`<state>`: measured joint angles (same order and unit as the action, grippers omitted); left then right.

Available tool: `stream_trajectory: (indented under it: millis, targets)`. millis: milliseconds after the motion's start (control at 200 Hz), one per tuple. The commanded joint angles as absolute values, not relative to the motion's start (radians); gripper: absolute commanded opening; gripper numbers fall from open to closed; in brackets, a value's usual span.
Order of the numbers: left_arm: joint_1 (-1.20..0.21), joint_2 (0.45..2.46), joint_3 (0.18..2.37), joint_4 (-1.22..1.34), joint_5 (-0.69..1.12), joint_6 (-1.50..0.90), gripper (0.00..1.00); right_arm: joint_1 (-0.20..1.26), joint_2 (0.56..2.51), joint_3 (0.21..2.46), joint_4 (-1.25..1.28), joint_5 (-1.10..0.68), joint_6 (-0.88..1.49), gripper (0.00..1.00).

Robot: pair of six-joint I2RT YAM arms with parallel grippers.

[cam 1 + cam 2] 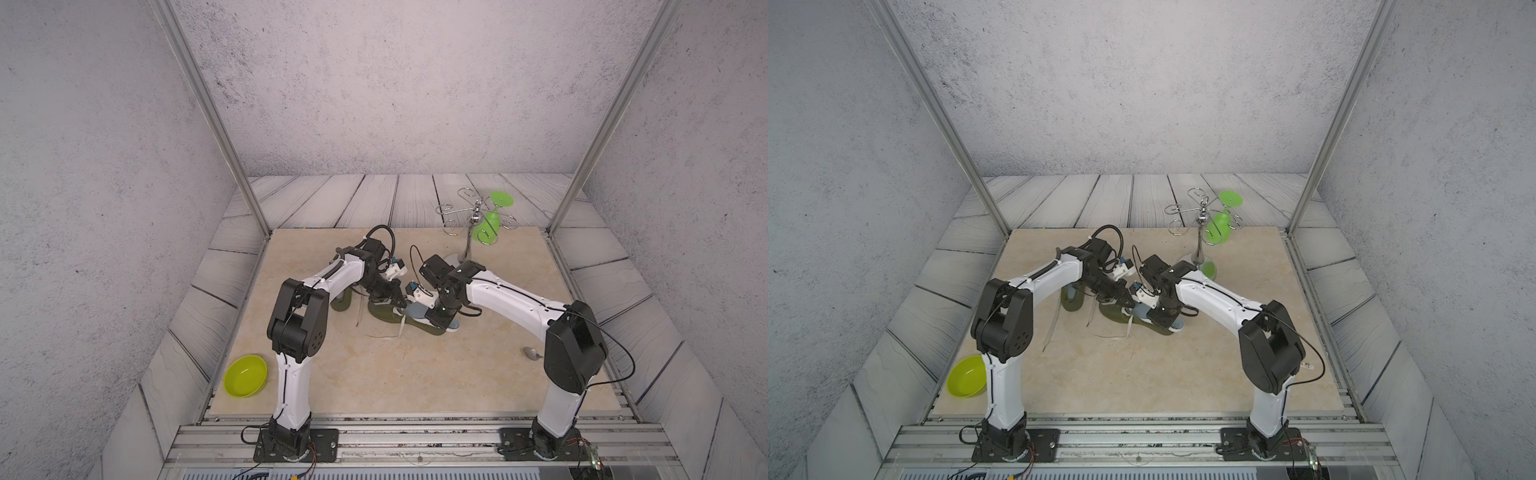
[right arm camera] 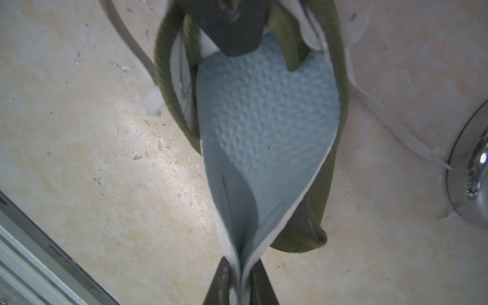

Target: Insert the insole into the shoe

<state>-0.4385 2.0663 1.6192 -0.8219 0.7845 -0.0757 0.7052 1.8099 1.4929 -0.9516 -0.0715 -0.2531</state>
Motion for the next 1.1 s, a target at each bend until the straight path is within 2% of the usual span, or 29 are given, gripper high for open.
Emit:
stream_trajectory:
  millis: [0,210,475,721,1096]
  targets:
    - [-0.438,2.108,1.685,-0.858,0.871,-0.025,0.00,0.697,1.852,1.554,-0.862,-0.069,-0.309,0.14]
    - [-0.430,2.144,1.712,-0.871,0.906,-0.009,0.00,0.695,1.893,1.557,-0.777,-0.110,-0.340,0.13]
    - [-0.407,2.180,1.768,-0.918,0.928,0.019,0.00,0.679,1.925,1.528,-0.671,-0.078,-0.411,0.10]
    - [-0.398,2.217,1.819,-0.961,0.949,0.044,0.00,0.658,1.916,1.470,-0.546,-0.175,-0.533,0.11]
    - [-0.393,2.258,1.866,-0.999,0.982,0.069,0.00,0.655,1.946,1.434,-0.404,-0.184,-0.586,0.10]
